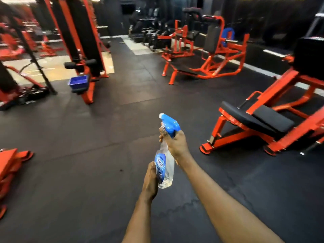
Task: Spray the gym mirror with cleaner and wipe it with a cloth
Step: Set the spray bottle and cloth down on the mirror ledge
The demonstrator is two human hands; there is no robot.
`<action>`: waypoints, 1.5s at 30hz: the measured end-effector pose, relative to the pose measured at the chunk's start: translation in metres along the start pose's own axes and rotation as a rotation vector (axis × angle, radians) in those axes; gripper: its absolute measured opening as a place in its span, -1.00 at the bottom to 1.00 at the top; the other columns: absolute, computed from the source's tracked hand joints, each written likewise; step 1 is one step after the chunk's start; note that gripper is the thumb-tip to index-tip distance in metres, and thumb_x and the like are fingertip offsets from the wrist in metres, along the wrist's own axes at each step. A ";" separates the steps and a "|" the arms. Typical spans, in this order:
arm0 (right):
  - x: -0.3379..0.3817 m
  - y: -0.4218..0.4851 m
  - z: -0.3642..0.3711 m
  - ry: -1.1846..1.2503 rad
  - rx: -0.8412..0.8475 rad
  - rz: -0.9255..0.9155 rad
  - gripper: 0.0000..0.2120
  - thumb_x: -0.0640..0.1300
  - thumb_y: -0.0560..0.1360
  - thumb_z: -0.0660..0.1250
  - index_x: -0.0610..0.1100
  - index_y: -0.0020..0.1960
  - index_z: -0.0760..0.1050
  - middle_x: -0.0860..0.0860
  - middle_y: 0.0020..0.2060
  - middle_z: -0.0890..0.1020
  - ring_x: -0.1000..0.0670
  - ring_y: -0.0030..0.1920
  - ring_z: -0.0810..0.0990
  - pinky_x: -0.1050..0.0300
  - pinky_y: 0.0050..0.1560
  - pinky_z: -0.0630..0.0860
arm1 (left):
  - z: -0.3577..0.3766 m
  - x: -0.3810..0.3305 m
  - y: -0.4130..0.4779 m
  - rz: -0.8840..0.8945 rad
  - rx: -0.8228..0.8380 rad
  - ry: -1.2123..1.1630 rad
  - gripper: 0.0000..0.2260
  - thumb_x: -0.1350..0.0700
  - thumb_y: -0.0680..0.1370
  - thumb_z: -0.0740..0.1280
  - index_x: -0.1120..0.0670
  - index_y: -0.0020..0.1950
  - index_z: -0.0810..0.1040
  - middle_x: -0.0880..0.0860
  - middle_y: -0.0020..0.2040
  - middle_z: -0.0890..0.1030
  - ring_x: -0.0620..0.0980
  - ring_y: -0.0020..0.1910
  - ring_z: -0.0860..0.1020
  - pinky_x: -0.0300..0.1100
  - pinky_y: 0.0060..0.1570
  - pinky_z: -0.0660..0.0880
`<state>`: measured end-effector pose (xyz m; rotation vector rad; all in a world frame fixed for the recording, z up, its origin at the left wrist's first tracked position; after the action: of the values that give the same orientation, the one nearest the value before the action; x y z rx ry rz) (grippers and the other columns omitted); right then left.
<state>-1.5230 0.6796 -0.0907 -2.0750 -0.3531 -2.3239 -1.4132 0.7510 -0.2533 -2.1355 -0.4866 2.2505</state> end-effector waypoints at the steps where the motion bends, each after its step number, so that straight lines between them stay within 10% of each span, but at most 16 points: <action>1: -0.004 0.013 0.011 -0.001 0.039 0.006 -0.84 -0.06 0.61 0.43 -0.15 -0.02 0.57 0.02 -0.31 0.57 -0.01 -0.26 0.56 0.00 -0.05 0.58 | -0.010 0.000 0.011 0.005 -0.043 0.010 -0.24 -0.51 0.50 0.10 0.08 0.33 0.55 0.11 0.22 0.69 0.08 0.24 0.65 0.13 0.34 0.53; 19: -0.063 0.229 0.244 -0.008 0.474 -0.021 -0.81 0.04 0.59 0.45 -0.07 -0.07 0.57 0.06 -0.34 0.64 0.06 -0.27 0.63 0.04 -0.06 0.59 | -0.188 -0.062 0.175 -0.041 -0.514 0.039 -0.49 -0.27 0.61 0.04 0.14 0.11 0.50 -0.01 -0.03 0.62 -0.03 -0.05 0.56 -0.11 0.07 0.54; 22: -0.075 0.284 0.297 -0.023 0.478 -0.029 -0.80 0.03 0.60 0.44 -0.08 -0.09 0.58 0.03 -0.34 0.64 0.06 -0.27 0.61 0.03 -0.04 0.58 | -0.239 -0.073 0.236 -0.063 -0.508 0.047 -0.48 -0.33 0.58 0.06 0.10 0.09 0.51 0.16 0.05 0.67 0.22 0.05 0.63 0.12 0.18 0.59; 26: -0.079 0.372 0.369 -0.007 0.453 -0.040 -0.76 0.05 0.60 0.43 -0.13 -0.07 0.58 -0.02 -0.31 0.64 0.02 -0.24 0.61 -0.01 -0.03 0.59 | -0.311 -0.121 0.318 -0.029 -0.528 0.053 -0.55 -0.22 0.67 0.07 0.15 0.10 0.47 0.12 0.04 0.62 -0.04 -0.06 0.53 -0.11 0.03 0.50; 38: -0.147 0.665 0.524 0.012 0.415 -0.043 -0.46 0.37 0.43 0.40 -0.14 -0.02 0.59 0.03 -0.30 0.67 -0.02 -0.20 0.67 -0.16 0.05 0.63 | -0.460 -0.200 0.614 0.004 -0.504 0.204 -0.55 -0.29 0.71 0.02 0.04 0.16 0.47 0.12 0.12 0.64 -0.03 -0.03 0.54 -0.08 0.07 0.51; 45: -0.154 0.859 0.622 0.029 0.495 -0.065 -0.70 0.12 0.59 0.42 -0.14 -0.01 0.59 -0.02 -0.26 0.67 0.06 -0.22 0.65 -0.16 0.07 0.63 | -0.541 -0.272 0.797 0.009 -0.571 0.191 -0.60 -0.20 0.74 0.01 0.09 0.14 0.43 0.06 0.02 0.59 -0.05 -0.10 0.50 -0.13 -0.03 0.46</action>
<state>-0.7620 -0.0733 -0.0404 -1.8061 -0.8995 -2.0198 -0.6984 0.0547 -0.1806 -2.5550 -1.2332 2.0533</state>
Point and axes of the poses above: each hand's wrist, its own y-axis towards the middle knuckle, its own z-axis out of the palm, x = y × z, the point moved 6 cm from there along y, towards the middle knuckle
